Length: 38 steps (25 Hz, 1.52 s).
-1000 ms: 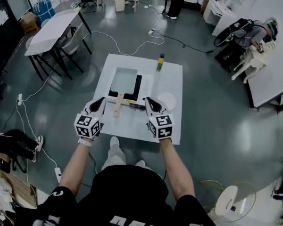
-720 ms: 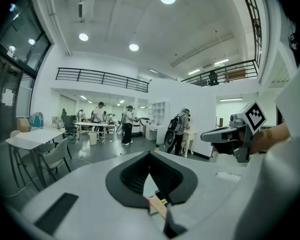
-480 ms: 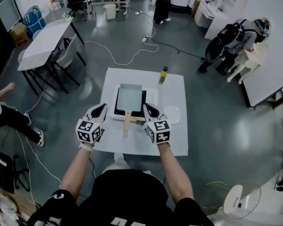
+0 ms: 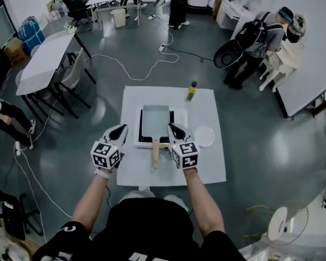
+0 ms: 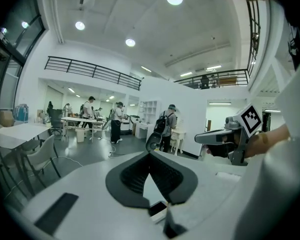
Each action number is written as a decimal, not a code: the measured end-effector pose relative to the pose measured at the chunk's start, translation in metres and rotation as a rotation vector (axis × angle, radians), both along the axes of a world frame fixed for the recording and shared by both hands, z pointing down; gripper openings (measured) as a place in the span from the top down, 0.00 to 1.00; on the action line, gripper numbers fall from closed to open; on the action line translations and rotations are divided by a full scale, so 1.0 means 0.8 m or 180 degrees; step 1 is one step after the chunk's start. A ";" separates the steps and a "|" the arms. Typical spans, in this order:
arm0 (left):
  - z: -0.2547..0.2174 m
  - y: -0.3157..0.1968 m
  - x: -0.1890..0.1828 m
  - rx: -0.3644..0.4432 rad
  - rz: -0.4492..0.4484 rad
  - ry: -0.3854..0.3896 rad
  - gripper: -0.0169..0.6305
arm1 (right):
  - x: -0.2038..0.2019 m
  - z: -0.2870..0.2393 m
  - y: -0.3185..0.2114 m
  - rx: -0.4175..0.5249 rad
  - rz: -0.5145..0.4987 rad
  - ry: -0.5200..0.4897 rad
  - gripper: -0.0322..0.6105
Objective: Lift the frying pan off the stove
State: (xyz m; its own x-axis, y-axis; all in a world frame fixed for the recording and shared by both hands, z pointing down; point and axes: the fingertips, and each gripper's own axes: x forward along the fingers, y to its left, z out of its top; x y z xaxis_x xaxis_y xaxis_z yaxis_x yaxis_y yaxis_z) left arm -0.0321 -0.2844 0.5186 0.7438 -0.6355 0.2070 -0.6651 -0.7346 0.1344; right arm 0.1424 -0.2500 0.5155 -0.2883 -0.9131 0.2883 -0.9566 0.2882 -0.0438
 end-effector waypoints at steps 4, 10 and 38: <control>0.006 -0.009 -0.001 -0.0037 0.0124 0.0000 0.98 | -0.005 0.006 -0.004 -0.0023 0.0086 0.0004 0.96; 0.018 -0.025 0.010 -0.0115 0.0277 0.0033 0.98 | 0.007 0.011 -0.012 -0.0040 0.0222 0.0016 0.96; 0.074 0.014 0.068 -0.0513 0.0459 0.0085 0.98 | 0.071 0.075 0.007 -0.0366 0.0230 -0.0304 0.96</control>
